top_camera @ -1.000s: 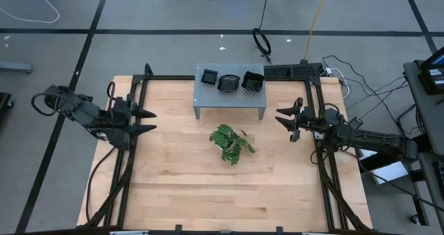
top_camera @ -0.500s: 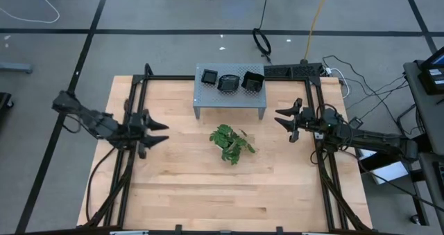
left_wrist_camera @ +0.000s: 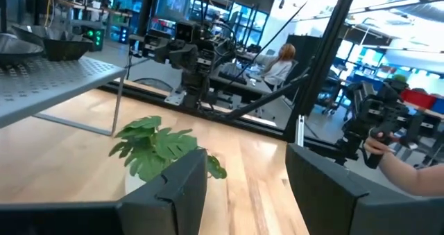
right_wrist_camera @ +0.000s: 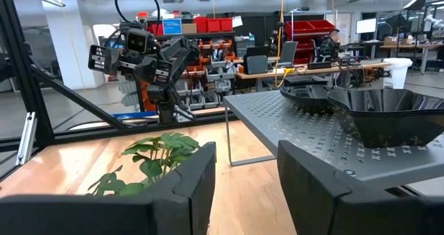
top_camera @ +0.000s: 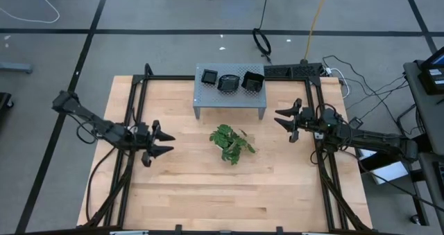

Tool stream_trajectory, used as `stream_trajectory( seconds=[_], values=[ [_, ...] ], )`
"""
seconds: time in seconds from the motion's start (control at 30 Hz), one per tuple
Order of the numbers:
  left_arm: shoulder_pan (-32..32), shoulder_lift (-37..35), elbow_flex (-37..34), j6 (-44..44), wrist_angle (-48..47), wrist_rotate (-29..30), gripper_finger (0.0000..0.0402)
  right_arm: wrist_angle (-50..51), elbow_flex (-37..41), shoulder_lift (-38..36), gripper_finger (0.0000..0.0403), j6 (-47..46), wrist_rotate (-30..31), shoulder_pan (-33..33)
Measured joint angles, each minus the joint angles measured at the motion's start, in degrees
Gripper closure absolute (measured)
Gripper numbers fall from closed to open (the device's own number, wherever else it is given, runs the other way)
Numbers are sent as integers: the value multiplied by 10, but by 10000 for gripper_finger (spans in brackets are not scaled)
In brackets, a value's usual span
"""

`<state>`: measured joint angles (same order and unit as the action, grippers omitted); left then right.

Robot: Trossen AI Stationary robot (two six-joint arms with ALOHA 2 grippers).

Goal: Pick & Place Mini shaped plates
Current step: Return to Home Position

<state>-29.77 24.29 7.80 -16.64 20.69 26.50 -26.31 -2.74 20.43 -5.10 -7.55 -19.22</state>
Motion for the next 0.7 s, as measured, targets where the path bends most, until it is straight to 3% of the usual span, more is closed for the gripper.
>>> stream_trajectory(
  seconds=[0.7],
  values=[
    [145,33,-8,-17,8,-93,201,52,0,0,261,38,1,-1]
  ],
)
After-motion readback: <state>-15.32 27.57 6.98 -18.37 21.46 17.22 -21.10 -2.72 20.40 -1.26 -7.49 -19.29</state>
